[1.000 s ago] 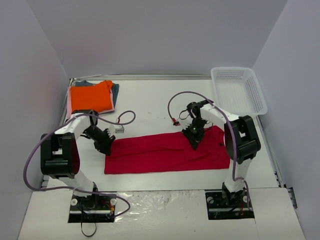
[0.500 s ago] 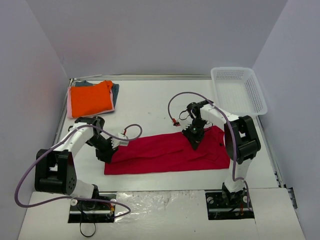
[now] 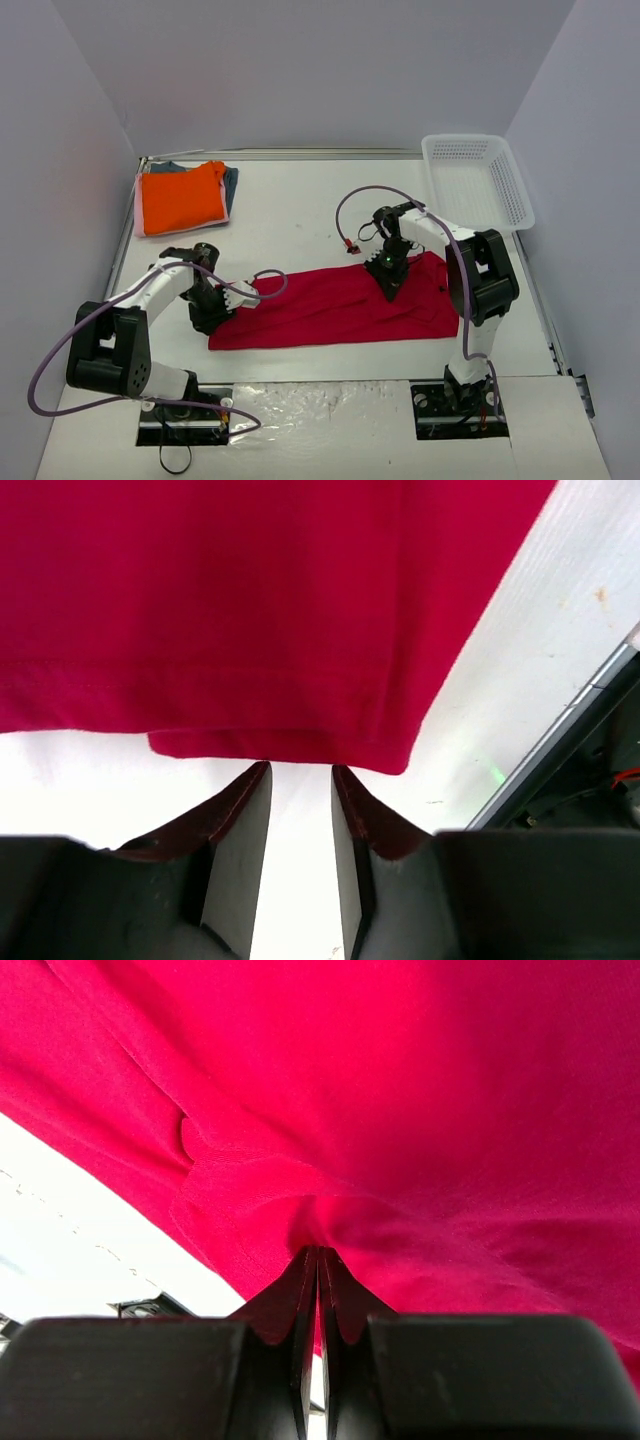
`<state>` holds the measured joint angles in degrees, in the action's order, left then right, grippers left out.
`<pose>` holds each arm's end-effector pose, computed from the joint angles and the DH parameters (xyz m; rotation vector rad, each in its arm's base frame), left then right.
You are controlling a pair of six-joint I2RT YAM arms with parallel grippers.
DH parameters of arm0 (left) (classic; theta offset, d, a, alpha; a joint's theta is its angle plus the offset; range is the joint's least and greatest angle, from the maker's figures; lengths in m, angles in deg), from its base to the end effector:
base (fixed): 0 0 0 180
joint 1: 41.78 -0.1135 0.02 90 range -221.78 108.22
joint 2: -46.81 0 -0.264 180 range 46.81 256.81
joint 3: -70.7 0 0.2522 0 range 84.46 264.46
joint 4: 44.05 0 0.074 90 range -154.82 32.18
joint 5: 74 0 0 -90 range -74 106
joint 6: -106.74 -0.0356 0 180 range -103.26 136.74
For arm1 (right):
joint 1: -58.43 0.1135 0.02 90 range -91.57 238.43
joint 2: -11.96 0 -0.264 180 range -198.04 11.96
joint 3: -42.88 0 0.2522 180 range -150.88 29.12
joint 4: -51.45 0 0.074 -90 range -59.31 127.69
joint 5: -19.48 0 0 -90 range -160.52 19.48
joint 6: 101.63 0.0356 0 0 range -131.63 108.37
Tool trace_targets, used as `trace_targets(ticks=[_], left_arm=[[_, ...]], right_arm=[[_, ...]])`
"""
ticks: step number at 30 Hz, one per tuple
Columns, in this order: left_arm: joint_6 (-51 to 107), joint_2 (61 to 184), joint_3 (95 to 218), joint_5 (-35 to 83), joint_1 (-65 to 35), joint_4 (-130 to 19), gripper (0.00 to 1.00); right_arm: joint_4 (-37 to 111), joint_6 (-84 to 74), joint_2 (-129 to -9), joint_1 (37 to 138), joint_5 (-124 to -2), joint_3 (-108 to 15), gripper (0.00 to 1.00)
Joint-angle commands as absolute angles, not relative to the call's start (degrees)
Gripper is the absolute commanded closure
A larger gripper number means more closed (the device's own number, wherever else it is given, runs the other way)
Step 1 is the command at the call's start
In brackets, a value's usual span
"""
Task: Fold and stack the t-shirts
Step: Fold the other side of the tshirt into a rectangle, then rotate the tshirt 90 degrees
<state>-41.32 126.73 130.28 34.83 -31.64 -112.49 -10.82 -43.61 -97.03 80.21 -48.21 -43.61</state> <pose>0.2072 -0.0487 0.1781 1.6624 2.4461 -0.4354 0.3188 0.1419 0.1601 -1.3637 2.6313 0.5700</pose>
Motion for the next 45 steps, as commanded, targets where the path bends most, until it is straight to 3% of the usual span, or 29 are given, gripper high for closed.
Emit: trace_targets(ticks=[1, 4, 11, 29, 39, 45], left_arm=[[-40.39, 124.34, 131.48, 33.92, -31.49, -112.92, 0.71], [-38.90, 123.54, 135.42, 37.34, -32.10, -114.41, 0.78], [-33.72, 125.56, 141.94, 44.83, -32.55, -113.29, 0.79], [-27.99, 137.60, 140.18, 29.62, -23.93, -98.86, 0.83], [-28.43, 144.46, 140.89, 25.14, -22.09, -101.14, 0.84], [-28.26, 145.43, 140.36, 24.35, -20.16, -103.34, 0.87]], right_arm=[[-13.55, -43.18, -94.31, 79.70, -49.77, -42.78, 0.99], [-13.98, -43.27, -92.73, 78.56, -50.91, -41.82, 0.99], [-14.07, -44.94, -90.53, 76.01, -52.41, -37.68, 0.99], [-12.58, -46.52, -93.78, 70.03, -56.37, -35.92, 1.00], [-12.49, -46.08, -101.67, 70.03, -56.54, -42.68, 1.00], [-12.84, -45.12, -110.36, 70.03, -57.16, -53.75, 1.00]])
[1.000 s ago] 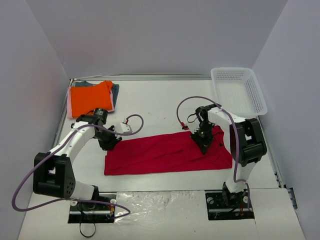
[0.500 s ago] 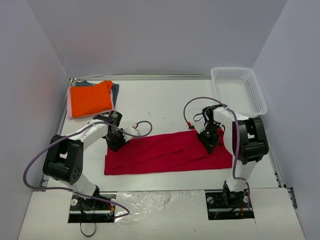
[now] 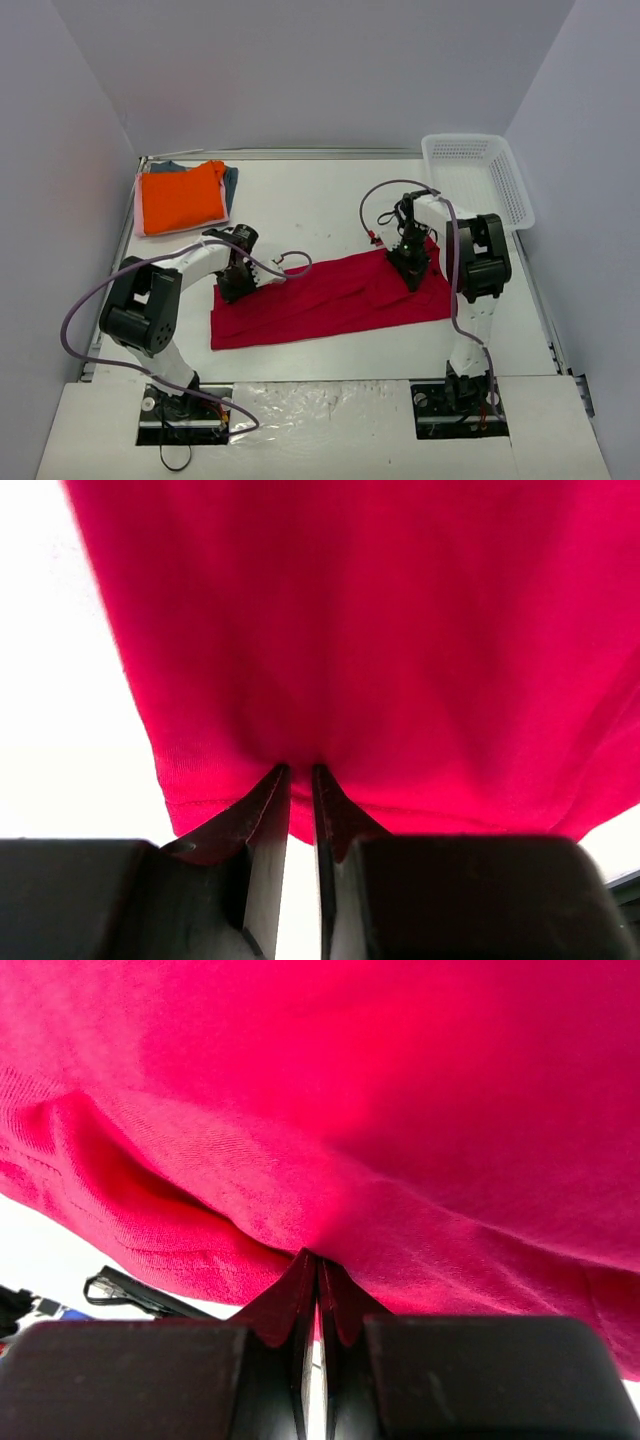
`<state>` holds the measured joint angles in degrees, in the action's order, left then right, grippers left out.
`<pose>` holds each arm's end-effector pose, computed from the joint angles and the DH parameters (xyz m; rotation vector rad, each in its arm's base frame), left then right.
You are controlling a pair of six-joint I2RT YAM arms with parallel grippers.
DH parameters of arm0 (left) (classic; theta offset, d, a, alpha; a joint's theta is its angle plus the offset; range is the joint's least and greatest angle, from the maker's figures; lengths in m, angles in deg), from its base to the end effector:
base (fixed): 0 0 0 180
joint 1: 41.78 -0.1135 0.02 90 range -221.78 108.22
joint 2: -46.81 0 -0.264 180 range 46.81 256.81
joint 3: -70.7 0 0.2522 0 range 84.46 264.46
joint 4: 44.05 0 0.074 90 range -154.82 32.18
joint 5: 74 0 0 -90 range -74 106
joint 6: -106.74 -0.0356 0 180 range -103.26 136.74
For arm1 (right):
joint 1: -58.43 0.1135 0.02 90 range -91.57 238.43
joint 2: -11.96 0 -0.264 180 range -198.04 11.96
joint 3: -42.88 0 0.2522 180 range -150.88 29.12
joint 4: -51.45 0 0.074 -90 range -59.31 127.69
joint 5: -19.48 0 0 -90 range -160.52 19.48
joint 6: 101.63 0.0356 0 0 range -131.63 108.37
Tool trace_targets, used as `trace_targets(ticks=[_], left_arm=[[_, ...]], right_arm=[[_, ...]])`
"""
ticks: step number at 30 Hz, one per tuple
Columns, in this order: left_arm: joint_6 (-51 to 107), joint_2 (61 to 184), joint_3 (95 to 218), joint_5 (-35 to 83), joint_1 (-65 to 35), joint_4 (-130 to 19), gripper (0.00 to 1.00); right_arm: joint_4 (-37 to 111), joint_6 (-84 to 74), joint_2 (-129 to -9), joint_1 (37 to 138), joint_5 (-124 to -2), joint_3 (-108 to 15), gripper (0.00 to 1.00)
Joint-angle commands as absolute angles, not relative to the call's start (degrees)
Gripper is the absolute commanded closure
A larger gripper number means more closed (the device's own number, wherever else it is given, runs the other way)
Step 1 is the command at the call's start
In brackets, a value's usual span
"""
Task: Fold and stack the t-shirts
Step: Rotate the tshirt 90 degrees
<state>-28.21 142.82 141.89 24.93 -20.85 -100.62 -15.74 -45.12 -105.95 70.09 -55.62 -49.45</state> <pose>0.2716 -0.1098 0.1622 1.6226 2.4723 -0.1795 0.3564 0.0829 0.1296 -1.1856 2.8775 0.4138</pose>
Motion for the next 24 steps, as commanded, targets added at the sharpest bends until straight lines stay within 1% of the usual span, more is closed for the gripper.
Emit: trace_targets(ticks=[1, 7, 8, 10, 11, 14, 15, 16, 17, 20, 24], left_arm=[[-28.17, 145.25, 140.27, 24.52, -19.98, -104.13, 0.87], [-26.68, 144.72, 141.14, 25.84, -18.22, -106.15, 0.87], [-26.07, 144.90, 141.41, 26.19, -17.96, -106.42, 0.87], [-25.19, 145.34, 142.81, 27.51, -17.34, -107.20, 0.87], [-24.31, 145.60, 143.25, 27.95, -17.08, -107.56, 0.87], [-22.38, 146.92, 145.53, 29.27, -15.76, -108.61, 0.88], [-22.02, 147.62, 146.33, 29.79, -15.32, -108.96, 0.88], [-21.76, 147.97, 147.03, 31.45, -14.45, -109.92, 0.88], [-20.10, 149.19, 149.39, 33.99, -13.14, -110.63, 0.90], [-18.78, 150.87, 151.69, 36.29, -11.37, -111.08, 0.91], [-17.27, 155.78, 156.60, 39.02, -7.42, -111.95, 0.91]], right_arm=[[-13.19, -44.94, -111.69, 70.03, -57.16, -55.50, 1.00], [-15.83, -44.15, -122.50, 70.03, -55.40, -72.11, 1.00], [-16.09, -43.54, -125.39, 70.03, -55.31, -77.18, 1.00], [-17.85, -43.18, -128.39, 70.03, -54.09, -82.56, 1.00], [-18.20, -42.40, -131.19, 69.94, -53.82, -88.07, 1.00], [-19.78, -41.34, -136.55, 70.03, -53.29, -96.62, 1.00], [-20.74, -40.55, -137.97, 70.03, -53.38, -102.66, 1.00], [-21.19, -40.28, -139.29, 70.03, -53.38, -105.50, 1.00], [-21.11, -39.23, -143.13, 70.12, -53.81, -112.06, 1.00], [-19.79, -38.17, -144.66, 70.38, -54.43, -115.54, 1.00], [-13.29, -35.80, -144.58, 71.43, -55.75, -115.55, 0.97]])
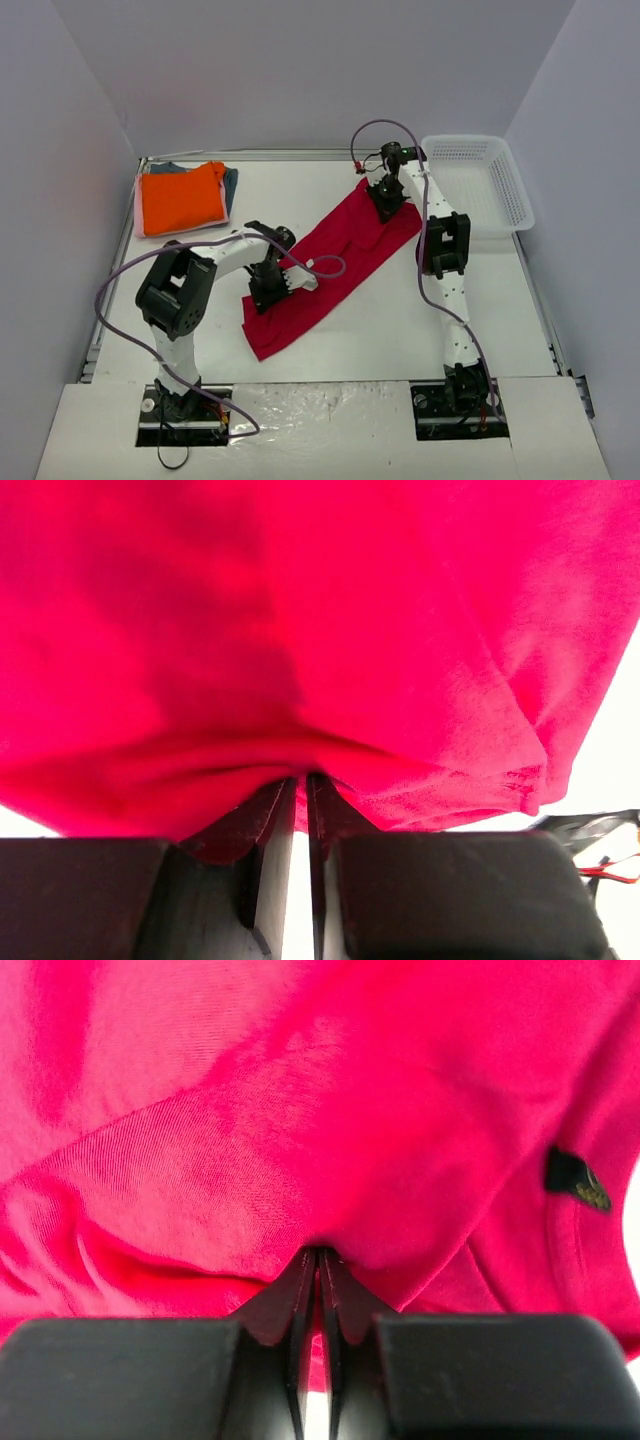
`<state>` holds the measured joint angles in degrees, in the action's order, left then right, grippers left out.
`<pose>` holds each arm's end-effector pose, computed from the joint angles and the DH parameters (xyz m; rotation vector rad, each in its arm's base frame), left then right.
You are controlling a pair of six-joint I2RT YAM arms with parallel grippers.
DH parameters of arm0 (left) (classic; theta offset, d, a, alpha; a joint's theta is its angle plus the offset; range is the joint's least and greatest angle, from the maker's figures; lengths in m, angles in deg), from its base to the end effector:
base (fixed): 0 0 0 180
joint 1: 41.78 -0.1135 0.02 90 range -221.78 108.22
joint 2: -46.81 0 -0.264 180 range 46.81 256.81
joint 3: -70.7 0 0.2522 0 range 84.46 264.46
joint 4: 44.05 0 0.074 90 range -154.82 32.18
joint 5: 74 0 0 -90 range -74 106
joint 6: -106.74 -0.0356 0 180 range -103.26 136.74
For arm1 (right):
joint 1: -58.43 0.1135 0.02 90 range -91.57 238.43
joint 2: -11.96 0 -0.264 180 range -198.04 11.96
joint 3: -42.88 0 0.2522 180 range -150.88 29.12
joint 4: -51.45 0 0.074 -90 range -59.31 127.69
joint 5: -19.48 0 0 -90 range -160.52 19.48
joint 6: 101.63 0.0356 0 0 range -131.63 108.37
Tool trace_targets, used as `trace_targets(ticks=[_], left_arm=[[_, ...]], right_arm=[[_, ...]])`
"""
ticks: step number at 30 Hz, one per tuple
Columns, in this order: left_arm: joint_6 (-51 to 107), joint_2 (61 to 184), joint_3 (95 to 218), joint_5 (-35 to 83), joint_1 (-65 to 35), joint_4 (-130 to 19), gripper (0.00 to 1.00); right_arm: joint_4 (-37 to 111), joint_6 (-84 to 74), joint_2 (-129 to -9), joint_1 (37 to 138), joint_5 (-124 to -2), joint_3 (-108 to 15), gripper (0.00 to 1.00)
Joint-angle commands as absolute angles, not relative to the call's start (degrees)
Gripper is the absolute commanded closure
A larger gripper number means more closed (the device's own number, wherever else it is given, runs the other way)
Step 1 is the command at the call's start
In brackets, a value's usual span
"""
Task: Fold and stack the t-shirts
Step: Rotate the tshirt 90 degrees
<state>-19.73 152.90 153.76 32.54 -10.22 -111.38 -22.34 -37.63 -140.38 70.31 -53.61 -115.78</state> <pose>0.2713 -0.1785 0.1604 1.7346 2.5727 -0.4510 0.5321 0.1225 0.1640 -0.9513 2.5260 0.3320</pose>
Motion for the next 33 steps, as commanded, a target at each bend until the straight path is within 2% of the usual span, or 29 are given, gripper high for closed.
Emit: trace_targets(ticks=[1, 15, 23, 33], left_arm=[[-17.01, 156.58, 157.40, 39.55, -6.54, -112.22, 0.91], [-10.50, 164.05, 162.23, 56.15, 4.45, -109.04, 0.98], [-7.43, 168.18, 171.45, 65.65, 7.35, -112.13, 0.98], [-6.28, 173.47, 174.03, 70.05, 9.99, -111.25, 0.98]], right_arm=[[-12.33, -35.27, -144.58, 71.61, -56.10, -115.64, 0.95], [-2.65, -31.75, -146.07, 75.48, -55.22, -117.66, 0.78], [-1.59, -32.28, -147.83, 78.46, -55.84, -117.92, 0.77], [-0.45, -33.25, -147.31, 79.70, -58.65, -118.10, 0.76]])
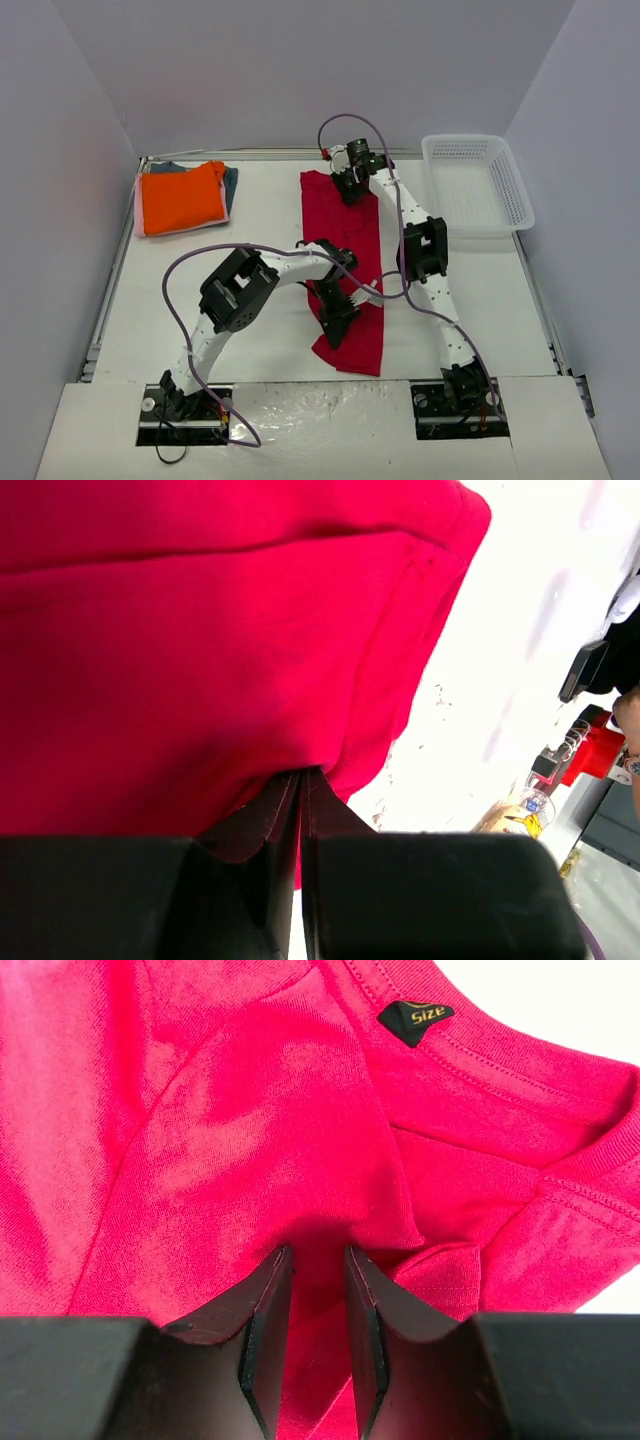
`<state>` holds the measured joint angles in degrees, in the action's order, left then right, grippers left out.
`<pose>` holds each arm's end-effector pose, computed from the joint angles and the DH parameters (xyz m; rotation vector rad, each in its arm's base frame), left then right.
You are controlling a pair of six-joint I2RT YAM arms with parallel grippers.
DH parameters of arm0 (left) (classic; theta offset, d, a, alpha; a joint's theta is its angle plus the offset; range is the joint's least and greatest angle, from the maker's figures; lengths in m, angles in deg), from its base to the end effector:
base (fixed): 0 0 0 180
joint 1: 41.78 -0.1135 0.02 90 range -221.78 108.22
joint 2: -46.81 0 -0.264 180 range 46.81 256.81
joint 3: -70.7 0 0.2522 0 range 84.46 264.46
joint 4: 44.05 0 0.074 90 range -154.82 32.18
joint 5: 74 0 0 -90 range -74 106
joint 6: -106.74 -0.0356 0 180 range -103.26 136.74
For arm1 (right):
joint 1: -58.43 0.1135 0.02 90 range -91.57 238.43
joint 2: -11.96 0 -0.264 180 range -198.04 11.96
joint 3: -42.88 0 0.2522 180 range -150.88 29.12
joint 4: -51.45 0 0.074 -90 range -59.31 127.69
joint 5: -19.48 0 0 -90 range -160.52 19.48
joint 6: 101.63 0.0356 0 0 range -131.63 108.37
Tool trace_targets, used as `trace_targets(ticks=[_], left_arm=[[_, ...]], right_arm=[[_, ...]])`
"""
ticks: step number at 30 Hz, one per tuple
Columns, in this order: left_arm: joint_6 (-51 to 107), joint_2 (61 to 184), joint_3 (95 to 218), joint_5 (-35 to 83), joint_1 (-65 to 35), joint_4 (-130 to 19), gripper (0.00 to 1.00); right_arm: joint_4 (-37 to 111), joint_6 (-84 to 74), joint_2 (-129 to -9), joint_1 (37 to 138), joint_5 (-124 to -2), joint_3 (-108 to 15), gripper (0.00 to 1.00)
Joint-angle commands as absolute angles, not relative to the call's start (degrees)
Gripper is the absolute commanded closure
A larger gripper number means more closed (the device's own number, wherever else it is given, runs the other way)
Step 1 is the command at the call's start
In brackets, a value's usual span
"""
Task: Fold and stack the t-shirts
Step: Rotate the tshirt 90 degrees
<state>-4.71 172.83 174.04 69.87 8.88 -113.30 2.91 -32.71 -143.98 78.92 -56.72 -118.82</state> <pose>0.2343 -0.3313 0.1348 -1.5075 -2.1084 1.2633 0.5513 0.2151 0.1727 -0.9312 2.1100 0.2735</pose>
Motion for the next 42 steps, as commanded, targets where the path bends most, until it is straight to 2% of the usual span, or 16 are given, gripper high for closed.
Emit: trace_targets(ticks=[1, 6, 8, 9, 10, 11, 16, 21, 25, 29, 31, 32, 33, 38, 42], left_arm=[[-6.55, 172.59, 173.67, 70.23, 9.99, -111.77, 0.98], [-16.26, 170.04, 173.58, 73.03, 9.99, -120.20, 0.98], [-21.46, 167.76, 174.89, 74.18, 9.99, -128.80, 0.98], [-32.37, 167.05, 176.03, 75.49, 9.99, -133.62, 0.97], [-38.48, 166.61, 179.70, 76.02, 9.99, -147.15, 0.97], [-43.24, 166.43, 181.21, 76.03, 9.73, -152.51, 0.97], [-41.53, 154.95, 180.61, 74.18, 4.29, -153.00, 0.98], [-37.14, 150.97, 187.37, 81.30, -2.83, -152.83, 0.96], [-36.43, 148.07, 189.14, 80.95, -8.10, -152.65, 0.96], [-37.74, 145.96, 184.84, 81.39, -8.20, -152.65, 0.86], [-38.28, 146.04, 181.41, 80.87, -7.59, -152.65, 0.78], [-38.28, 146.13, 180.53, 80.52, -6.89, -152.65, 0.74], [-38.36, 146.13, 179.57, 79.56, -6.53, -152.65, 0.70], [-38.45, 145.17, 178.85, 79.72, -7.31, -152.65, 0.69], [-39.15, 144.73, 179.64, 81.82, -13.36, -152.65, 0.70]], right_arm=[[-0.45, -33.60, -147.13, 79.70, -58.83, -117.92, 0.76], [0.51, -35.35, -145.20, 79.96, -59.44, -117.75, 0.78], [1.30, -35.88, -143.10, 80.05, -59.27, -117.22, 0.79], [2.35, -35.80, -142.30, 80.05, -59.18, -116.87, 0.80], [3.06, -35.71, -141.34, 80.05, -58.75, -116.43, 0.80], [3.76, -35.01, -139.24, 80.05, -58.65, -115.65, 0.80], [6.05, -33.60, -132.55, 80.05, -56.90, -112.39, 0.80], [6.05, -33.69, -126.13, 80.05, -57.51, -106.69, 0.78], [5.97, -34.48, -119.81, 80.14, -57.25, -97.99, 0.75], [5.88, -35.01, -114.53, 80.14, -57.77, -90.07, 0.75], [5.61, -35.35, -113.12, 80.22, -57.25, -86.22, 0.74], [5.09, -35.36, -112.94, 80.31, -57.07, -85.24, 0.72], [4.56, -35.62, -112.85, 80.49, -56.55, -84.44, 0.66], [-1.93, -36.93, -114.17, 80.93, -52.95, -83.29, 0.55], [-4.32, -38.17, -110.75, 80.93, -48.91, -78.30, 0.63]])
